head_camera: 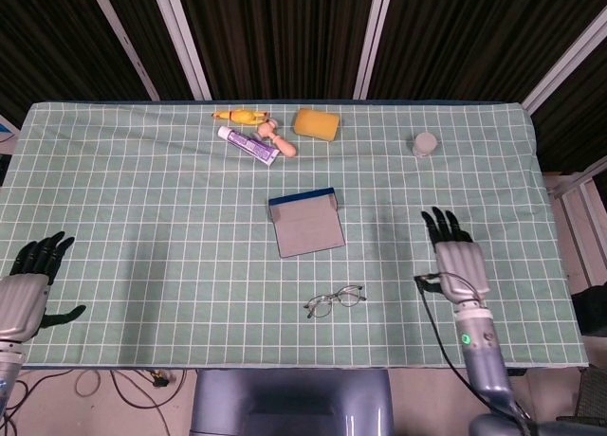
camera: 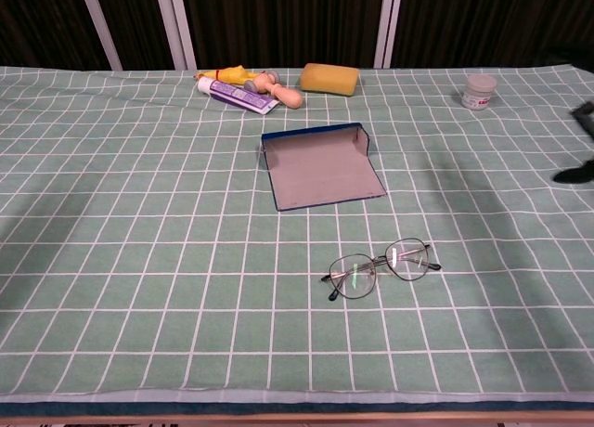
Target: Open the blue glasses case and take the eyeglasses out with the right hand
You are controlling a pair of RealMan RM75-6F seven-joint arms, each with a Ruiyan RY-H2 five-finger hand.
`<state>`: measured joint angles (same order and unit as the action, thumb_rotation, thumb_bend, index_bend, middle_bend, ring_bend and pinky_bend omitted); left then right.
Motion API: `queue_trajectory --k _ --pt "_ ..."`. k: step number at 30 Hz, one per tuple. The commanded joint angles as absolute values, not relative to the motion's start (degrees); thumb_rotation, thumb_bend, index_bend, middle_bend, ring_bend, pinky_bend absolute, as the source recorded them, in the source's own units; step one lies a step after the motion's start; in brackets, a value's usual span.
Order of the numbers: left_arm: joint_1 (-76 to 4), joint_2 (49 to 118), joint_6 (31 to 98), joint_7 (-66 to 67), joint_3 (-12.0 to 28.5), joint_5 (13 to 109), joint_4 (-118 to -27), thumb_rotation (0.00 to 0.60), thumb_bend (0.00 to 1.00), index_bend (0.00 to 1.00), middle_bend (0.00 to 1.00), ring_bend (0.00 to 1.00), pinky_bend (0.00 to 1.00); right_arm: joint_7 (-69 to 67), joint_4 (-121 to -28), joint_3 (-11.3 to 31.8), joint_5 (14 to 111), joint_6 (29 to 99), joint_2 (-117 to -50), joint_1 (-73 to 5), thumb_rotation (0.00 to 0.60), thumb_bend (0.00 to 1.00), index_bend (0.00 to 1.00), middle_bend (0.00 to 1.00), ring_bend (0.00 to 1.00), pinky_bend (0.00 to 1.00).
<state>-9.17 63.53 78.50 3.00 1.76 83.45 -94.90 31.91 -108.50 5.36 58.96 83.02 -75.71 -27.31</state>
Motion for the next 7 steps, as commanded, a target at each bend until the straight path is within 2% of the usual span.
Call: queue_trajectory --k 1,7 --pt "-9.0 64.0 79.2 4.5 1.5 84.1 -94.2 0.6 0.0 0.0 0.0 0.0 0.0 27.3 -111.5 -1.1 64.9 87.2 -68.3 -20.5 0.6 0.04 0.0 0.0 0.0 0.24" --pt "-8.5 64.8 80.8 5.3 1.9 84.1 -93.3 0.6 0.0 0.0 0.0 0.0 0.0 19.5 -107.1 -6.0 73.2 90.8 -64.6 -13.9 0.6 0.02 0.0 0.0 0.0 0.24"
